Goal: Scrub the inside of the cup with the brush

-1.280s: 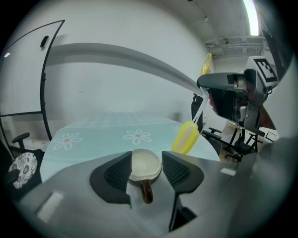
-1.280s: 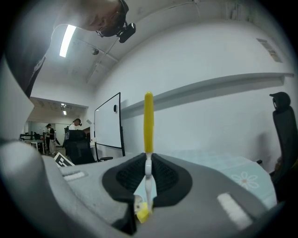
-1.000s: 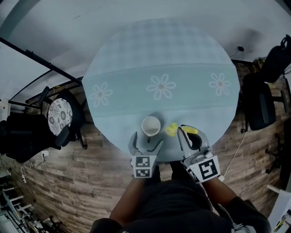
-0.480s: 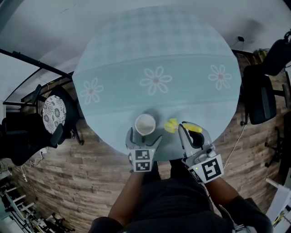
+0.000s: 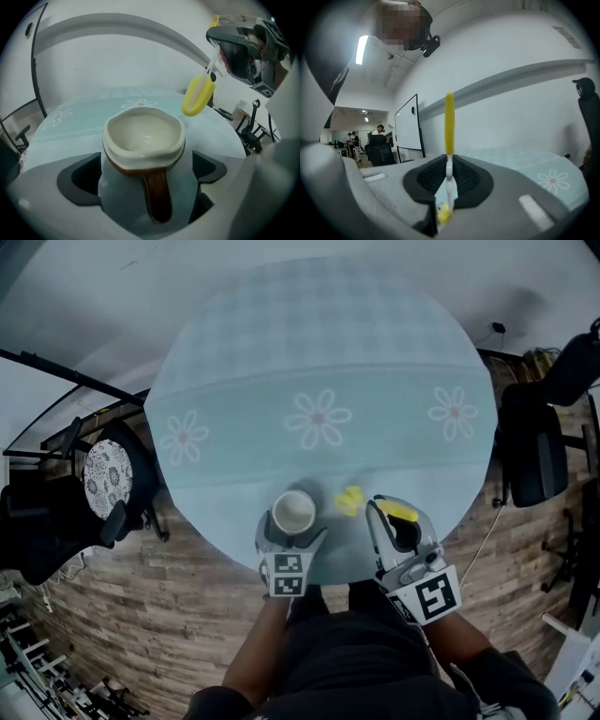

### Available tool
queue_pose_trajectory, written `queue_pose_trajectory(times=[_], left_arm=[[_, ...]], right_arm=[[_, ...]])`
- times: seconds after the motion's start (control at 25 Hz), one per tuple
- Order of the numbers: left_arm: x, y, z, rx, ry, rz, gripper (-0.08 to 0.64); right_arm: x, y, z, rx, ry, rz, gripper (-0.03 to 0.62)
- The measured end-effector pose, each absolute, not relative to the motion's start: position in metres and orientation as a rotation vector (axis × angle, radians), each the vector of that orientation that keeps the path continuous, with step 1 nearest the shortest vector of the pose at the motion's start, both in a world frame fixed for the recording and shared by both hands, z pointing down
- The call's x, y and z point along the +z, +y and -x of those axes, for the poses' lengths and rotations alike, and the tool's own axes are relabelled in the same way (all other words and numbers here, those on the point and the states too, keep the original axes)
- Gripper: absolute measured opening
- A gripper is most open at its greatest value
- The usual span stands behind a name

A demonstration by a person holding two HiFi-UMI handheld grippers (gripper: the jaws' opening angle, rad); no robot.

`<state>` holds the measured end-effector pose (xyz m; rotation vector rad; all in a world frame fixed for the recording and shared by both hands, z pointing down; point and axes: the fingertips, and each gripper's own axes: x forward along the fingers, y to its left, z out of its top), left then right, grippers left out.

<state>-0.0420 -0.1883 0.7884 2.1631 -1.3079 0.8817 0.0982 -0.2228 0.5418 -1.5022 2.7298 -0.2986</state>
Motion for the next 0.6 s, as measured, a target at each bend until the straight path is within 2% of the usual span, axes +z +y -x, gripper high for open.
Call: queue_pose_trajectory(times=[0.6], left_arm=[[0.803,-0.217,0.035,0.91,-1.327,-2.147,0.597]], right_arm=[[0.552,-0.258,-0.103,-0.321,2.79,1.453,0.037]])
